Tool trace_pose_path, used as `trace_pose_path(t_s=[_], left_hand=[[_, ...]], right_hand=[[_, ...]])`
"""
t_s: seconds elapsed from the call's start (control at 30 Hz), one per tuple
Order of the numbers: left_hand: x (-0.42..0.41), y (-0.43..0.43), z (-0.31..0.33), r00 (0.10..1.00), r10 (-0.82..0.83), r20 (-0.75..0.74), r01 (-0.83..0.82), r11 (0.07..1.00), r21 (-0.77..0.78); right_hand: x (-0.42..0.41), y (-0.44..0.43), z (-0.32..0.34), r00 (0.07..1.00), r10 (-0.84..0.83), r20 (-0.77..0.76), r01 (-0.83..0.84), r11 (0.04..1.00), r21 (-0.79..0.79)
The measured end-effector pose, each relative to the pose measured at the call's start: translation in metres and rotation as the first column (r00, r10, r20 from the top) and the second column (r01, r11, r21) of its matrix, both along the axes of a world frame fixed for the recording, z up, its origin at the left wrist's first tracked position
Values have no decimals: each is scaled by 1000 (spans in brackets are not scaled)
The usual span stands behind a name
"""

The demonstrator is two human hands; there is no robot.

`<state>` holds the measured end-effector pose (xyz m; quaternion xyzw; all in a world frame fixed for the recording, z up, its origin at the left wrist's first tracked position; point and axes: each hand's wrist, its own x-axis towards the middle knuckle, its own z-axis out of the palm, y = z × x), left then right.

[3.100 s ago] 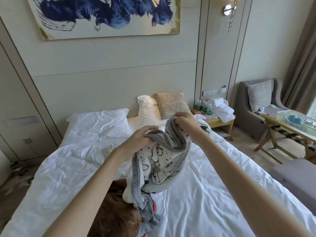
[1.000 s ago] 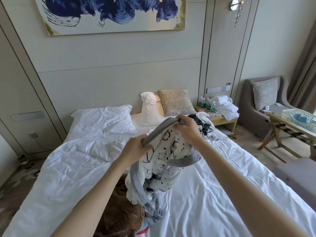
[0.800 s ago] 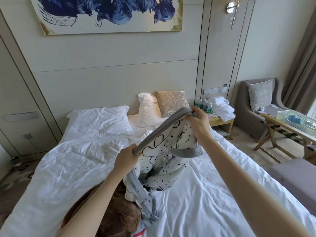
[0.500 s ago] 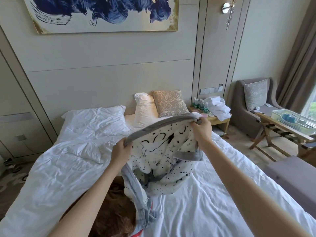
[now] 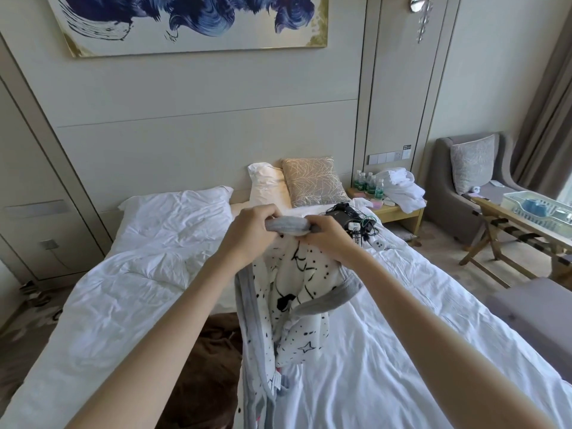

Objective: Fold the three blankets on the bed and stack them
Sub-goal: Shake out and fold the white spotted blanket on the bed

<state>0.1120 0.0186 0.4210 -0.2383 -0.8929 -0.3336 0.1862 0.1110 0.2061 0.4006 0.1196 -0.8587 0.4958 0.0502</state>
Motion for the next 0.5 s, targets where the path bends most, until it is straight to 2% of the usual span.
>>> trace_pose_path(t_s=[0.13,0.37,0.5], left_hand=[[2,-19,-32,994,95,-46,-96,995,-13],[3,-61,-99,916,382,127,-385,923,7],[2,-66,-120,856,493,157,-473,868,-148]], right_hand=[[-2,9,6,992,-122,-23,119,988,-102],[-4,39,18,940,-341,-10,314,876,-365],[-5,41,17,941,-337,-25,301,870,-390]])
